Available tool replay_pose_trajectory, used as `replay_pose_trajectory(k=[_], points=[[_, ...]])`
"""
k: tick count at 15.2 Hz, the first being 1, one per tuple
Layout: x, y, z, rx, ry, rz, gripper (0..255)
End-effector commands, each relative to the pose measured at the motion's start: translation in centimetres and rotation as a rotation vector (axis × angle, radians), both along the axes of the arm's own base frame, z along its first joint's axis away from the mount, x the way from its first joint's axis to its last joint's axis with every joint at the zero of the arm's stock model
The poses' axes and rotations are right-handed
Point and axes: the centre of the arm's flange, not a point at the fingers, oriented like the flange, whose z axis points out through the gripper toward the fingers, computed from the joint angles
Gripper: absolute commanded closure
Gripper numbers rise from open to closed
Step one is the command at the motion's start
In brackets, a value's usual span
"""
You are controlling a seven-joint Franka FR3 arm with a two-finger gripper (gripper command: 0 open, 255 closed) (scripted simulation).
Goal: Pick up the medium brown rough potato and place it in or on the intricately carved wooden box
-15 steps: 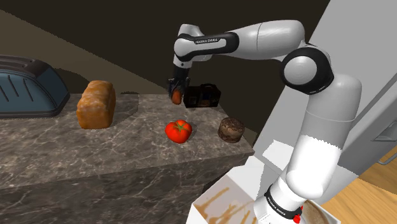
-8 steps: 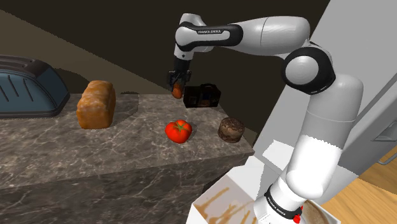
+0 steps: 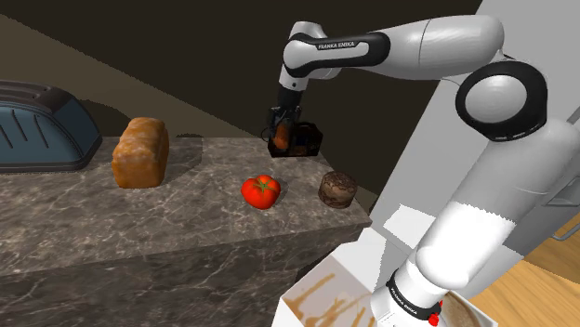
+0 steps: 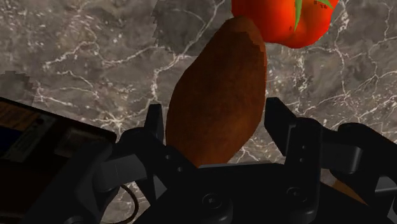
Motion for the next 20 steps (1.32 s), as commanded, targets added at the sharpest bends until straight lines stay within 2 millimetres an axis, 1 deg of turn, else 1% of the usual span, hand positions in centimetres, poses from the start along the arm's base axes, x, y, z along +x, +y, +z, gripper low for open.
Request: replay_pose_trajectory(k=[1,17,18,20], points=[[-2.0,-1.5,0.0,0.0,0.0,0.001,255],[-19.4,-13.6,0.2,0.0,0.0,0.001,255],[-20.7,-14.5,0.3,0.0,0.0,0.001,255],[-20.7,-14.5,-0.8,0.0,0.0,0.001,255]])
